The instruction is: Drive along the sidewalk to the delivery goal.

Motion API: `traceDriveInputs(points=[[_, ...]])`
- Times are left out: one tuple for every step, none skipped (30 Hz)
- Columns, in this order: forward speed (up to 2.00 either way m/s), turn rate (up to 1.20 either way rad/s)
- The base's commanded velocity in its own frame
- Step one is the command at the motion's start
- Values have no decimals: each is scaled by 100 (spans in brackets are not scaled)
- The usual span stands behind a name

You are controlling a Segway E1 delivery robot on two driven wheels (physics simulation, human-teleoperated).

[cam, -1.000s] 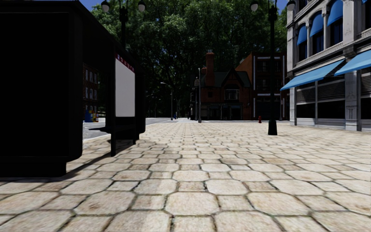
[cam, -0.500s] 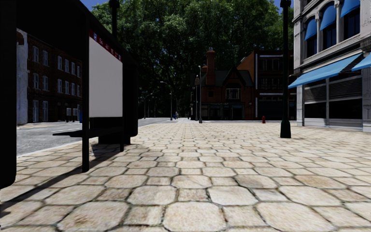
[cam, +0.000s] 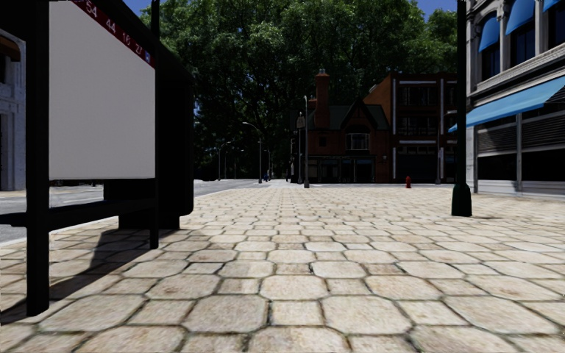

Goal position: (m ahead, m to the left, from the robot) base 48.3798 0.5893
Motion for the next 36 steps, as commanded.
traceDriveInputs(points=[[200,0],[200,0],[200,0],[200,0],[200,0],[200,0],[200,0],[200,0],[200,0],[200,0],[200,0],[200,0],[200,0],[200,0],[200,0],[200,0],[200,0],[200,0],[200,0],[200,0],[200,0],[200,0],[200,0],[200,0],[200,0],[200,0],[200,0],[200,0],[200,0],[200,0],[200,0],[200,0],[200,0],[200,0],[200,0],[200,0]])
